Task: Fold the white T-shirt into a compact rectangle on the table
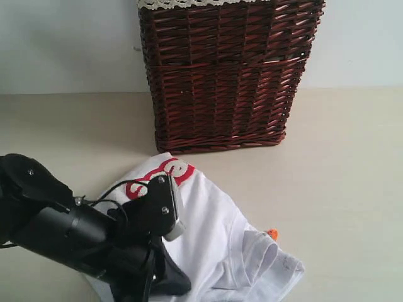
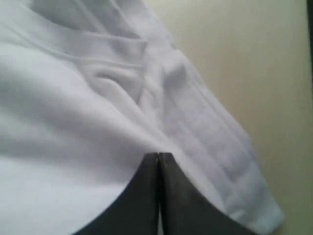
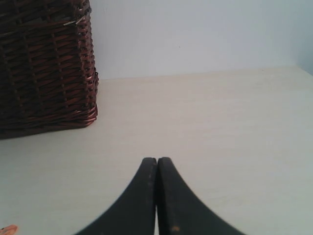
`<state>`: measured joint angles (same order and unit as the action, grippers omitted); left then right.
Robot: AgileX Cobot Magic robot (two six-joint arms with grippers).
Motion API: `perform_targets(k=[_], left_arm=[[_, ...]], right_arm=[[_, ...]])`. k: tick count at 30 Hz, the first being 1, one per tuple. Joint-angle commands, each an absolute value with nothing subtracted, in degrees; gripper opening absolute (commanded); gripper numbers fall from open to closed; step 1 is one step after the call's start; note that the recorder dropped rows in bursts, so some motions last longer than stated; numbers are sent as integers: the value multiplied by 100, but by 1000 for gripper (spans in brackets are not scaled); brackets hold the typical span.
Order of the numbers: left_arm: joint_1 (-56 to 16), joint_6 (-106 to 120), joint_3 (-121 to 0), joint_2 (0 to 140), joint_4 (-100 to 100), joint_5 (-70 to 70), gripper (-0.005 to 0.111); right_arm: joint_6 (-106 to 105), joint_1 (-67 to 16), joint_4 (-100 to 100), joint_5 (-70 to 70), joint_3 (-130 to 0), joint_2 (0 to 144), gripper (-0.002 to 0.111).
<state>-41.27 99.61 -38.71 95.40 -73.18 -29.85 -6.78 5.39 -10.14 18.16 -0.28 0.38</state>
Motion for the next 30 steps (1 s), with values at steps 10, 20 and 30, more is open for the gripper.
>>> perform_targets(k=[10,20,30], left_arm=[[-4129,11959,-4162,10509,-7516,-1971,0],[-4129,11959,-4574,10965,-7804,-1974,0],[-4082,11521,-5968,11021,-9995,0,0]], right_arm=[[-698,539,-1017,1772,0,0,0],[-698,539,-1017,1772,0,0,0],[-698,539,-1017,1772,0,0,0]])
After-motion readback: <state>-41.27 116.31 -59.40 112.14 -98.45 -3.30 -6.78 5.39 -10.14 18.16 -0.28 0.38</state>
